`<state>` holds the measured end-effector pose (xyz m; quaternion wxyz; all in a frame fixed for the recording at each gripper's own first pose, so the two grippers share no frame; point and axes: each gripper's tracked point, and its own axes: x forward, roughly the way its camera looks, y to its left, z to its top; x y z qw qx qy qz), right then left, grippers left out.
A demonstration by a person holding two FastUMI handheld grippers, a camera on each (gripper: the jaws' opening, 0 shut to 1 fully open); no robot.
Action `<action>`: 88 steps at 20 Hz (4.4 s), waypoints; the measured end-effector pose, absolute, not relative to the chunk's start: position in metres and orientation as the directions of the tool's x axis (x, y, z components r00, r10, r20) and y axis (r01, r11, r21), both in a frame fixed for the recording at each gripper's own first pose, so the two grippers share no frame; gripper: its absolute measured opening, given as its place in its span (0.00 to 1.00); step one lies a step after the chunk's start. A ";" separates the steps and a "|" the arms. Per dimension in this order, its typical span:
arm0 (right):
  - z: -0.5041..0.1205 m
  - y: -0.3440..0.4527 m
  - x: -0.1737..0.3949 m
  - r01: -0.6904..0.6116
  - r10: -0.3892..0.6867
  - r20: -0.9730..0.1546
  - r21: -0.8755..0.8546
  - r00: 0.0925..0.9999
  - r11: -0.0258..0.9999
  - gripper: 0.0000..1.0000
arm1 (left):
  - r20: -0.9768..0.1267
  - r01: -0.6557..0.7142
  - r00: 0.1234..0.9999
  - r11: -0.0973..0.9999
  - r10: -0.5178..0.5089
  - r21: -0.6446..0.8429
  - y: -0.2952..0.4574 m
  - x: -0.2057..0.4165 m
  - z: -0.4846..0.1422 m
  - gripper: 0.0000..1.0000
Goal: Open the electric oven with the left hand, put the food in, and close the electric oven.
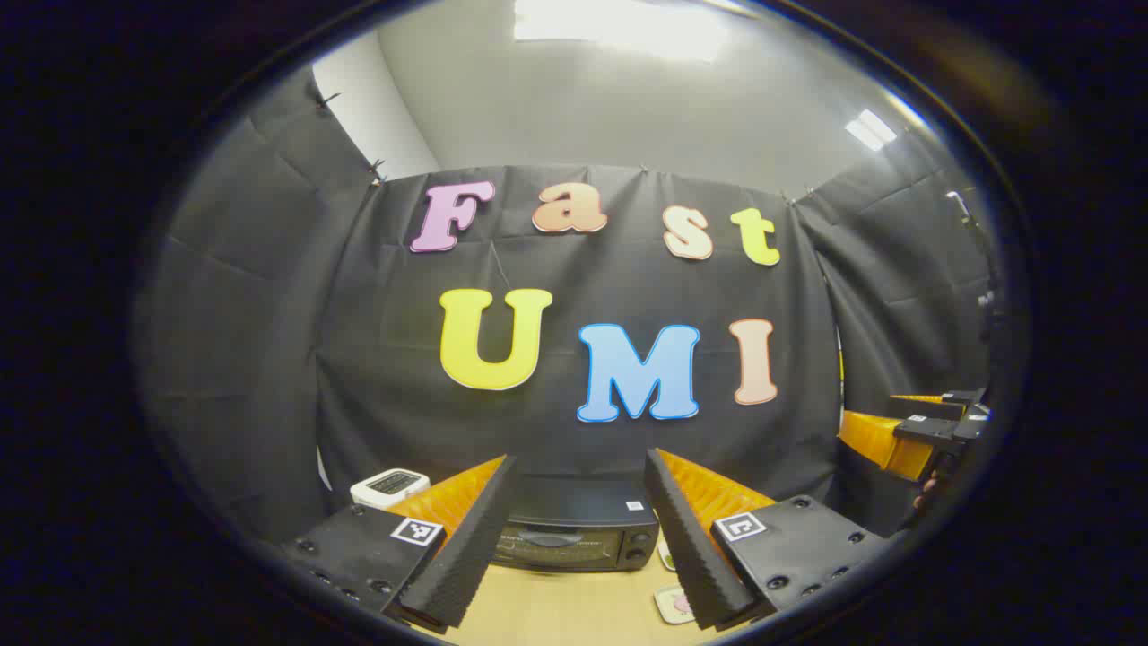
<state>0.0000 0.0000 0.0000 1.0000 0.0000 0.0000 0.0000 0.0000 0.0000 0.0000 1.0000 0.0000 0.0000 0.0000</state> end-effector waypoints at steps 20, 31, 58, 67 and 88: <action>-0.016 0.036 0.066 -0.015 0.016 -0.017 0.049 1.000 0.999 0.99 | -0.069 0.092 0.993 0.996 -0.093 -0.015 0.006 0.102 -0.047 0.98; -0.062 0.026 0.085 0.077 -0.074 -0.131 0.024 0.989 0.997 0.99 | -0.393 0.118 0.911 0.992 -0.124 -0.038 0.030 0.206 -0.192 0.98; -0.081 0.016 0.081 0.102 -0.099 -0.188 0.008 0.977 0.995 0.99 | -0.624 0.088 0.780 0.995 -0.046 0.037 0.045 0.212 -0.343 0.99; -0.084 0.012 0.064 0.090 -0.088 -0.194 0.003 0.977 0.996 0.99 | -0.691 0.082 0.722 0.996 -0.032 0.039 0.046 0.159 -0.378 0.95; -0.203 -0.013 0.076 0.007 0.105 -0.529 0.206 0.842 0.979 0.99 | -0.319 0.164 0.931 0.984 -0.176 -0.064 0.016 0.136 -0.173 0.98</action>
